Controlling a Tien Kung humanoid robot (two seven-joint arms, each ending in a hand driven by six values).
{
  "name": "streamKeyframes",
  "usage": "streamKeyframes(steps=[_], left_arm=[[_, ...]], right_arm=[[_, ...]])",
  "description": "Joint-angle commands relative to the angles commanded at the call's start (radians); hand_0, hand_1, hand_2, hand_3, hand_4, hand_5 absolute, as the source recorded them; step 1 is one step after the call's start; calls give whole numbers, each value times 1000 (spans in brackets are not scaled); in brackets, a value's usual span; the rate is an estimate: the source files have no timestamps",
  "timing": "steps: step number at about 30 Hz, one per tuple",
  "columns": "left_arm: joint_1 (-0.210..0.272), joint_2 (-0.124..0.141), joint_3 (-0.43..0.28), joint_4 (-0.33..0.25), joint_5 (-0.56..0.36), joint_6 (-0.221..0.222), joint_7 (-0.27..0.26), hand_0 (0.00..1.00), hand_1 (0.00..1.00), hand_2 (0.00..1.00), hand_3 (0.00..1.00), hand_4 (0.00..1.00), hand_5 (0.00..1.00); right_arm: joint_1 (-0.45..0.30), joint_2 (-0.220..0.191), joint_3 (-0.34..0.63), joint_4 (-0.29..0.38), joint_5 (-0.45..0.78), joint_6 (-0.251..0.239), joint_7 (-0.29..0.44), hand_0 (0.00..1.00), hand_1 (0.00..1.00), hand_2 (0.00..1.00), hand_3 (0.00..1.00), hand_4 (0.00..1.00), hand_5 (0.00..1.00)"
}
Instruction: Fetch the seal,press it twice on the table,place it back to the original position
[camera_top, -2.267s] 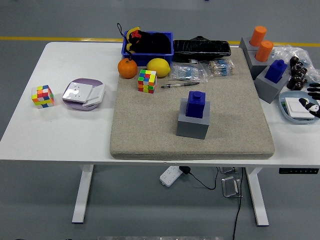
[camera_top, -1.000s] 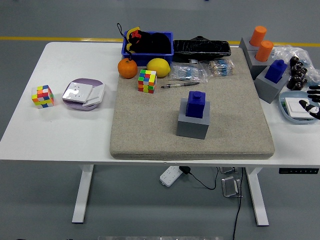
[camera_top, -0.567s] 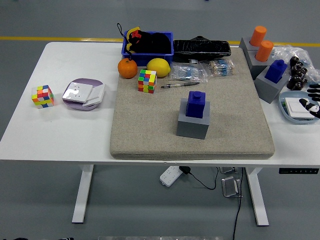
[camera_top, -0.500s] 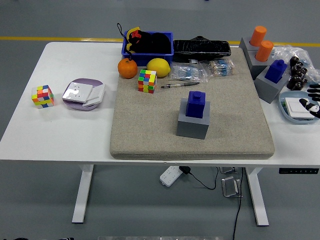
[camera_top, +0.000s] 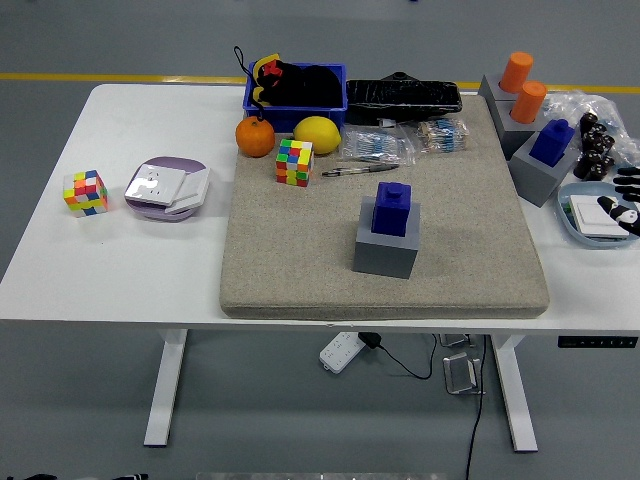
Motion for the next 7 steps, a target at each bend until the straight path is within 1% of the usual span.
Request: streamKeyframes(steps=[7], left_arm=[[1, -1, 0, 0, -1, 0, 0, 820, 816, 790, 836, 814, 430]], right_arm=[[-1, -1, -2, 0, 1, -1, 0, 736, 637, 609, 606, 865, 96]])
